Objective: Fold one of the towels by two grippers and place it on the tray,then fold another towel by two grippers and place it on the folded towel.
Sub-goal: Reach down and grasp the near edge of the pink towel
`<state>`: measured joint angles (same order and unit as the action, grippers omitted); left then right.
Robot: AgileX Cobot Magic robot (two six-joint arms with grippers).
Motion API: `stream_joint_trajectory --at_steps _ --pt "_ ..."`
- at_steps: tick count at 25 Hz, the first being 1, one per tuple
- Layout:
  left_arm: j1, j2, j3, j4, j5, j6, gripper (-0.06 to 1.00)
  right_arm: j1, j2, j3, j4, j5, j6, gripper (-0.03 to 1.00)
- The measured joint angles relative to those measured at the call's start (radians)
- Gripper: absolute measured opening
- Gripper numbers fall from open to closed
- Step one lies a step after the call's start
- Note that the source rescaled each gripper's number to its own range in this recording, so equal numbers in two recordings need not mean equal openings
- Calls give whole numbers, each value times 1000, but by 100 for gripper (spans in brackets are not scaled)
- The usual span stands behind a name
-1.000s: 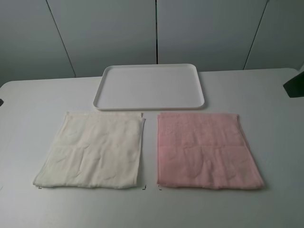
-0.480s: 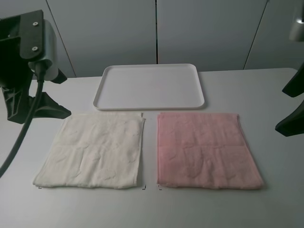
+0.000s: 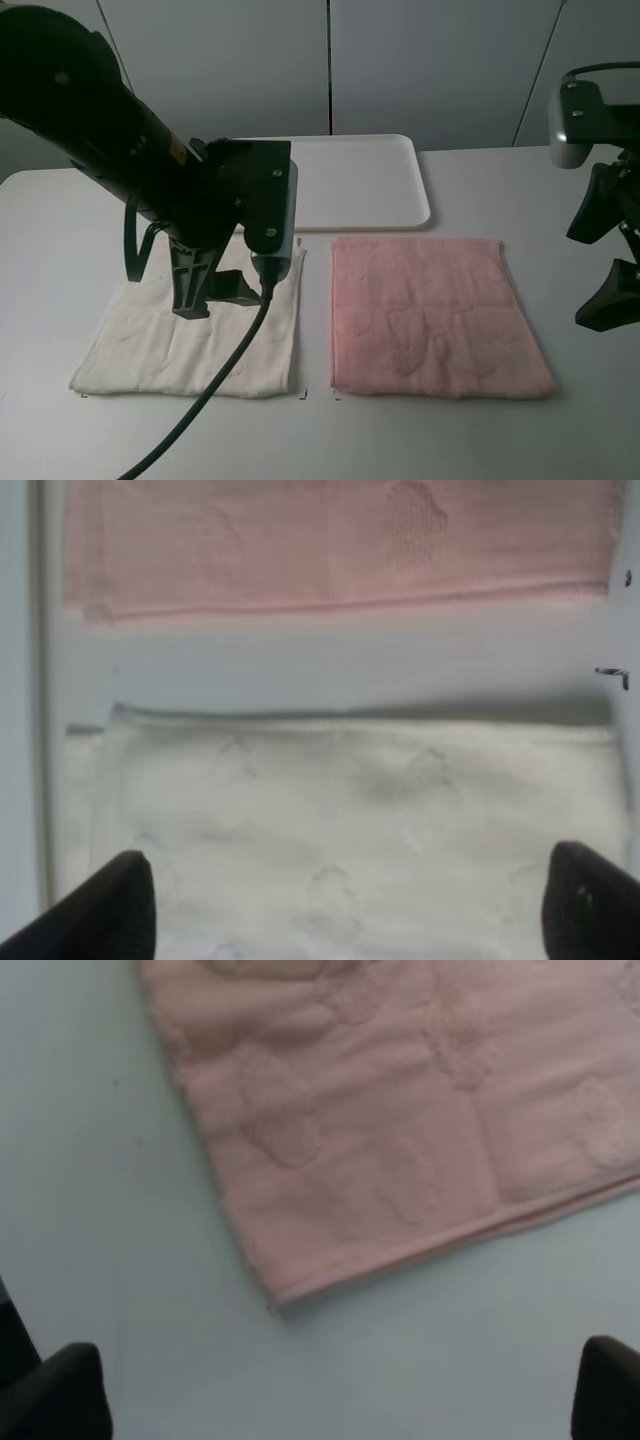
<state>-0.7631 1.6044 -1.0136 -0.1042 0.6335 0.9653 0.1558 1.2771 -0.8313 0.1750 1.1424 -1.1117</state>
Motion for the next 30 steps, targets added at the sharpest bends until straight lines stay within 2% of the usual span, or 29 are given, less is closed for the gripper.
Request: stream_joint_trajectory --at_steps 6,15,21,25,30 --pt "-104 113 -44 31 2 -44 99 2 0 135 -38 -102 -35 99" --pt "-236 265 -100 78 46 -189 99 2 5 253 -135 -189 -78 99" --pt "-292 318 -113 80 75 -247 99 2 5 292 -175 -218 -93 99" --pt "-315 359 -138 115 92 -315 99 2 5 299 -190 -231 -106 99" --pt "-329 373 -167 122 108 -330 99 2 5 299 -190 -237 -108 99"
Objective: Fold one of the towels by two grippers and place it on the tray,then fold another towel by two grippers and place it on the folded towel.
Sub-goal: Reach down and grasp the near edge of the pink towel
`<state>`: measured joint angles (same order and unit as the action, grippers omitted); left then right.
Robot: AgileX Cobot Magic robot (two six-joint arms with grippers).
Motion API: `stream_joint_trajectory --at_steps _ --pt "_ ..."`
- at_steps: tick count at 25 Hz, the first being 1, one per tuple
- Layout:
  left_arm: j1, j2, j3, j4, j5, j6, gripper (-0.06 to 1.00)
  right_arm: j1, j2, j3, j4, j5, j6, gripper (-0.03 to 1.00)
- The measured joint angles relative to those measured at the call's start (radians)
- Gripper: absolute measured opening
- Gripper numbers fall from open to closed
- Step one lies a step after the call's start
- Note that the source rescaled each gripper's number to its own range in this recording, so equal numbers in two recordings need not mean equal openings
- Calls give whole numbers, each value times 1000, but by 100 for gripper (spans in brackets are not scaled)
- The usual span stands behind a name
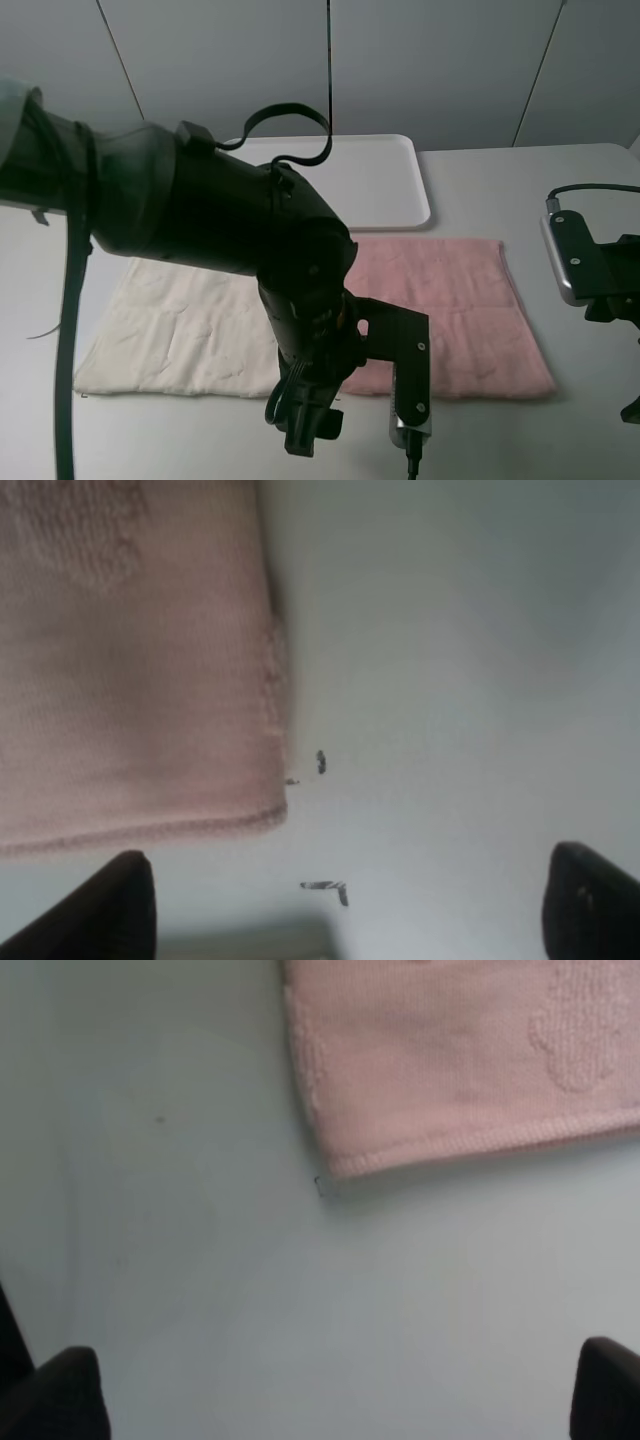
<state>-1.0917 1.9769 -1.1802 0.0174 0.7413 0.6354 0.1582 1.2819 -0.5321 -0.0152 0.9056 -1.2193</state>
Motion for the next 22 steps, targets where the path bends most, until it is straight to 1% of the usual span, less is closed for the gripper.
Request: stream_joint_trajectory --at_steps 4,11,17,22 --pt "-2 42 -45 2 46 -24 99 0 0 0 0 0 0 99" --pt "-8 91 -113 4 75 -31 99 0 0 0 0 -1 -34 99" --pt "-8 140 -127 4 90 -35 99 0 0 0 0 -6 -79 99" --pt "-8 142 -128 4 92 -51 99 0 8 2 2 -10 -117 99"
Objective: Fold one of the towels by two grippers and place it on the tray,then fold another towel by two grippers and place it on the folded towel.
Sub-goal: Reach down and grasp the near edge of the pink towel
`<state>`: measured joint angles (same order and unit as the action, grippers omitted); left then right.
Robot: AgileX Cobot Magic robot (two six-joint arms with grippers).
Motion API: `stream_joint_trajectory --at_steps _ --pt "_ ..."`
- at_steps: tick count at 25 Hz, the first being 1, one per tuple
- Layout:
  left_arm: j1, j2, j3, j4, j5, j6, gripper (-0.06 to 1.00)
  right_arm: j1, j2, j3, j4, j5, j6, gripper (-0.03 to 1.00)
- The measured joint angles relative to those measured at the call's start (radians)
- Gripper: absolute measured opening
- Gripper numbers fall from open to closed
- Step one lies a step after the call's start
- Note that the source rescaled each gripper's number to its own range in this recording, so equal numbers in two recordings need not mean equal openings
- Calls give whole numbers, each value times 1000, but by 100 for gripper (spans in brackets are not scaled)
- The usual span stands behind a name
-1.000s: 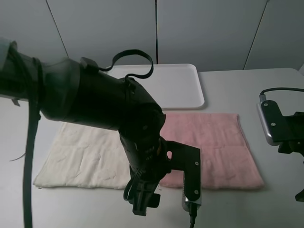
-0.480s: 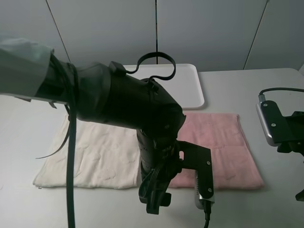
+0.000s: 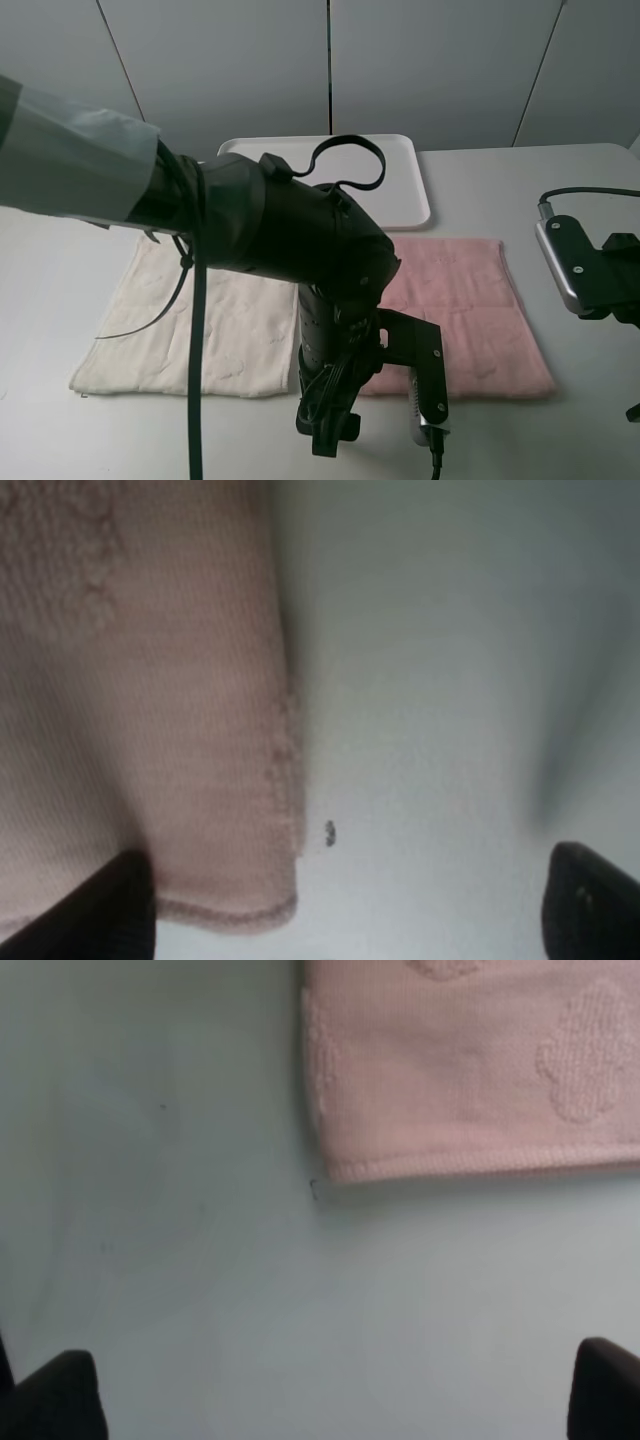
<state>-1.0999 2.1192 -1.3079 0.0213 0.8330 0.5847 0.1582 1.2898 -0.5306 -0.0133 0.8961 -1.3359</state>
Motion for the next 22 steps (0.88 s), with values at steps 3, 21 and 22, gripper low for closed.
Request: stream_joint_trajectory --at_steps 3,21,22 --pt "0 0 0 0 0 -2 99 0 33 24 0 -15 -8 99" --pt "0 0 0 0 -2 -3 99 5 84 109 177 -194 -177 99" --pt "0 0 0 0 -2 -3 99 17 95 109 181 -202 -182 99"
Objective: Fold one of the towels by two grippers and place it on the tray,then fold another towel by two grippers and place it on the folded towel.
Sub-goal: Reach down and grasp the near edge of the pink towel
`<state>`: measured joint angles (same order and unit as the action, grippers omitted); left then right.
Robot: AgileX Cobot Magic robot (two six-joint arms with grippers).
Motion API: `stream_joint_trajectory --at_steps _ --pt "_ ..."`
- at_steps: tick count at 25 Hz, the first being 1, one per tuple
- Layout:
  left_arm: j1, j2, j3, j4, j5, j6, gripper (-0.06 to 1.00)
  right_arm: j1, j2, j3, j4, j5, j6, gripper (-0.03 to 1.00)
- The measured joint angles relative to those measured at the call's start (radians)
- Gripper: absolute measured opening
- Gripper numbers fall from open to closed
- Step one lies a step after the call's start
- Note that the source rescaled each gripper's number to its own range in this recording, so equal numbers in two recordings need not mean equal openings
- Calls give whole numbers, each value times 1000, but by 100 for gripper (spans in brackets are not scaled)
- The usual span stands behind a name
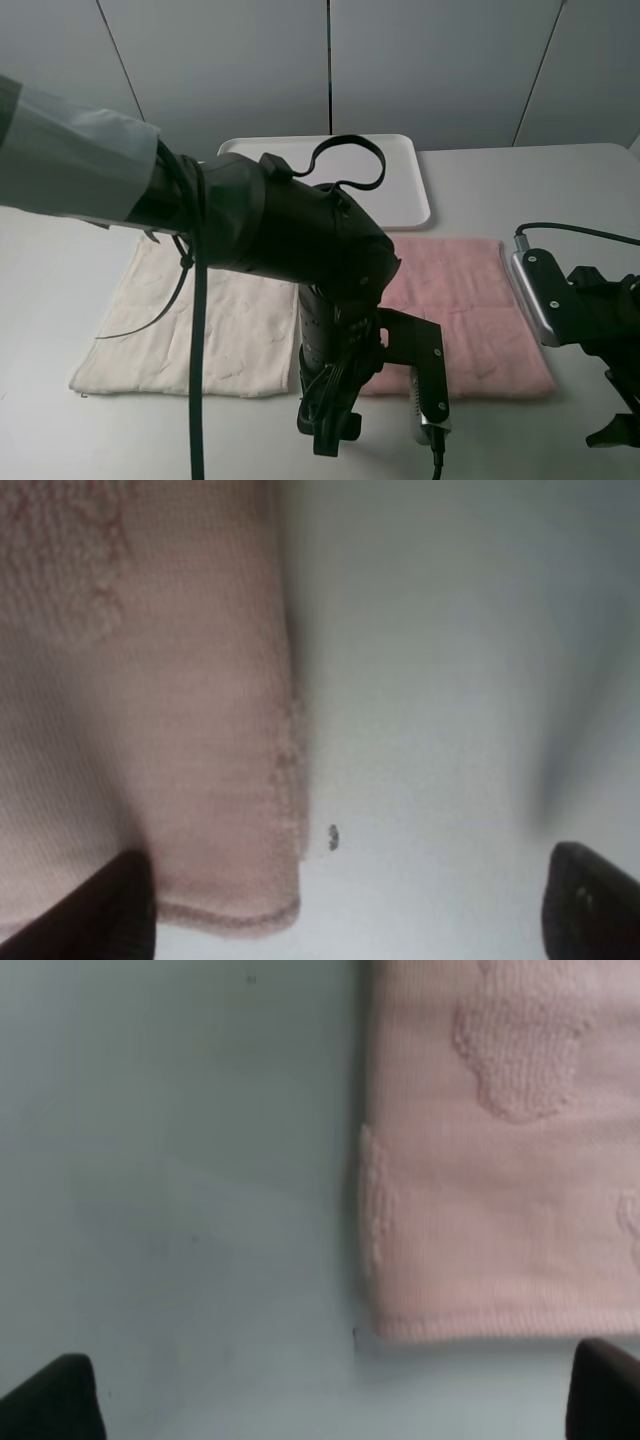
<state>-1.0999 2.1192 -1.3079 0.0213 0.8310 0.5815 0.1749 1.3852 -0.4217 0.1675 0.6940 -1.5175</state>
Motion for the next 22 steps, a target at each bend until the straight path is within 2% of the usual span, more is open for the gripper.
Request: stream_joint_trajectory --at_steps 6,22 --pt "0 0 0 0 -2 -3 99 95 96 4 16 -78 2 99" --pt "0 0 0 17 -6 -7 99 104 190 4 0 -191 55 99"
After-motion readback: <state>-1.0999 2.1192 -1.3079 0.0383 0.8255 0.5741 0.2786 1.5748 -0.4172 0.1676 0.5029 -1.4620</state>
